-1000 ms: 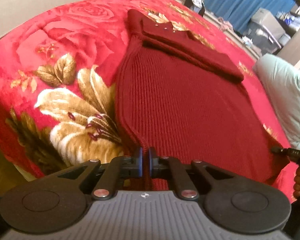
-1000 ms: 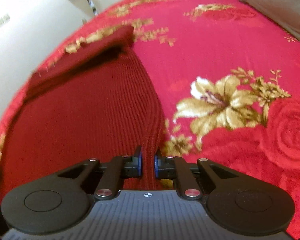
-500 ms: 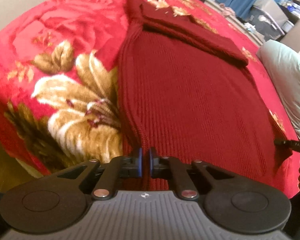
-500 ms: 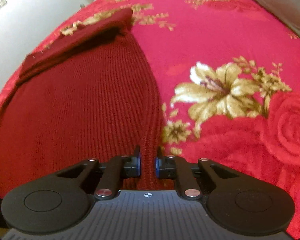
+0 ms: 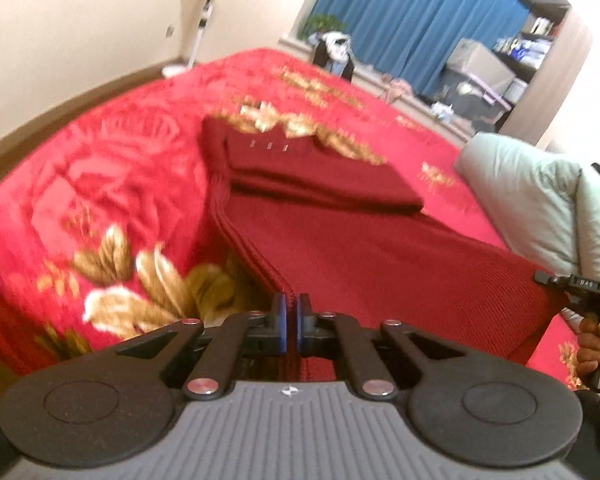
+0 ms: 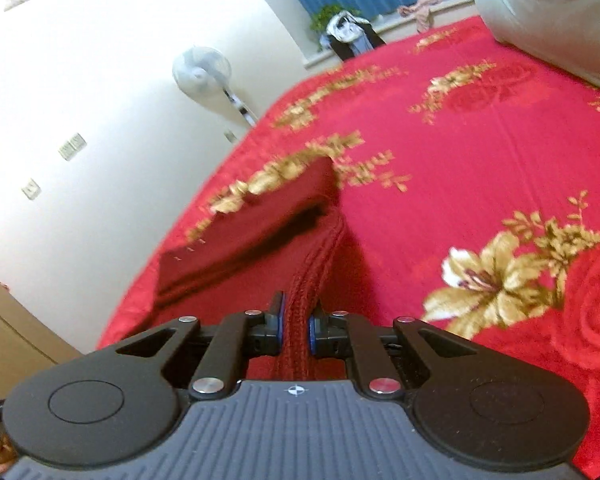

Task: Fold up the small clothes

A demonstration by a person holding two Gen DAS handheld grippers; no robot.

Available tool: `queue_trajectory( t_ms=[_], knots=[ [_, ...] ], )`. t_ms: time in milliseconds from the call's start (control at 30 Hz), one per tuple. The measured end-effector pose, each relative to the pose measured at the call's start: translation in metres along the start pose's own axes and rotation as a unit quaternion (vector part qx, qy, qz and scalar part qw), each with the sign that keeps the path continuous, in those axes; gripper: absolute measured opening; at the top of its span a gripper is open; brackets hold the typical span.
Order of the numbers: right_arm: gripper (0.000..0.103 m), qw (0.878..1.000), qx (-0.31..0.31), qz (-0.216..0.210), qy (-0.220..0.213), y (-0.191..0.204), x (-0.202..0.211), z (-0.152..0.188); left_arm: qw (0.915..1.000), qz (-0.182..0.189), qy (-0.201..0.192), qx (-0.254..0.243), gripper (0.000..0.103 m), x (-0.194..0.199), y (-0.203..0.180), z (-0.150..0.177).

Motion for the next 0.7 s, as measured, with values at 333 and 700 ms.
queue_trajectory(
  t_ms=[333,700],
  knots=[
    [0.009,0.997,-0.018,-0.04,-0.062,0.02,0.087,-0.022,0.9906,0.104,-0.087,0.019,0.0,0.117,-0.004,-0.065],
    [0.009,0.993,-0.1,0.043,-0.035,-0.035,0.08,0.01,0.9947,0.047,0.037,0.084,0.001,0.033,0.015,-0.01]
  ],
)
Point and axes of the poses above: each gripper's, at about its wrist camera, not at the fingertips, and x roughly against the way its jaws point, y to its left, z to its underside, the point moved 5 cm from there along -x, roughly the way its jaws point, and after that the axes turned 7 degrees about -y, right-handed, at the moved point
